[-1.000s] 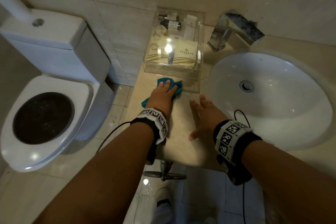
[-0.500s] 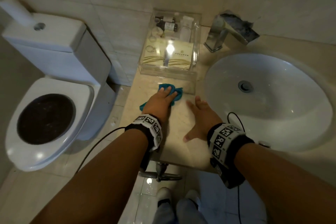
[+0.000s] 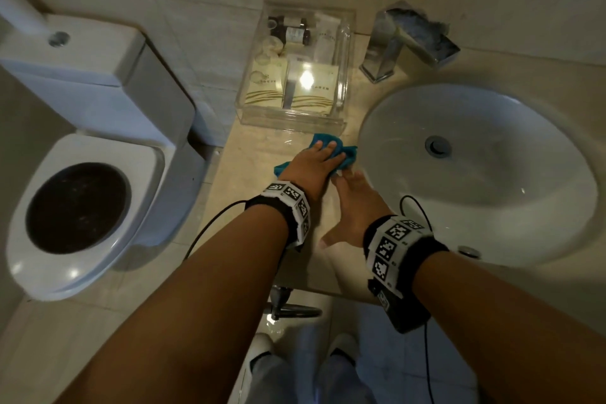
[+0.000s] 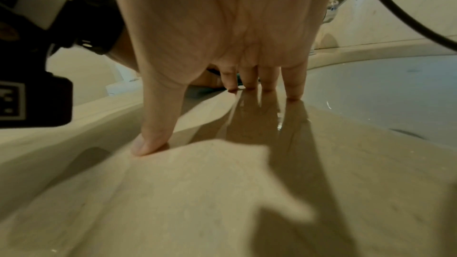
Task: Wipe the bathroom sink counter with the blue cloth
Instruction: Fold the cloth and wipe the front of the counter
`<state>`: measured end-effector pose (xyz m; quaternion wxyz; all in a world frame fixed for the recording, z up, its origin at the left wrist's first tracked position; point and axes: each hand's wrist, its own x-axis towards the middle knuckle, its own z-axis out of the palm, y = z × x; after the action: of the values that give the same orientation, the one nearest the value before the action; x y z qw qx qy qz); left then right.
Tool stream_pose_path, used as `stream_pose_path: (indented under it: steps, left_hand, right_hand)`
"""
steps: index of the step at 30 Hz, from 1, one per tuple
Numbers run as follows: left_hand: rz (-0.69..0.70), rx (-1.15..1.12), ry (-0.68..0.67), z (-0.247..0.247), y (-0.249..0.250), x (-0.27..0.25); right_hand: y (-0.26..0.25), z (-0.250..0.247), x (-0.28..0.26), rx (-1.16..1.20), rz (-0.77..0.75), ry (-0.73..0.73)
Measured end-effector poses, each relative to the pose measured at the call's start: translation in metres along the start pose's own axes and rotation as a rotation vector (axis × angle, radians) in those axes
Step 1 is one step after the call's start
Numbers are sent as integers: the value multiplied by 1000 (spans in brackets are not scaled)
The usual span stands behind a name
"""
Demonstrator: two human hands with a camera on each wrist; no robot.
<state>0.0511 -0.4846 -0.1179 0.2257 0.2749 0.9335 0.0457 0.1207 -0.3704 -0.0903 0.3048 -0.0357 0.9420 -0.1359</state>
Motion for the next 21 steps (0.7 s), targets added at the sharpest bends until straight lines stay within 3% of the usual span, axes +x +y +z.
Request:
stream_pose_path:
  steps: [2,7,10,14,21]
  left_hand:
    - [-26,-51,15,3,-5,-6]
    - [-263,-193,115,1,-56,-29]
    - [-301,-201,125,-4,-80,-41]
    - [-215,-109,86,5,-73,-56]
    - [81,3,-24,36,-2,-73]
  right_hand:
    - [-1,0,0,2,19,-32]
    - [-3,-2,3,25,51,-46]
    - [-5,1,1,41,73,-14]
    - [-7,2,2,40,90,2]
    - [-12,37,-27,67,222,85]
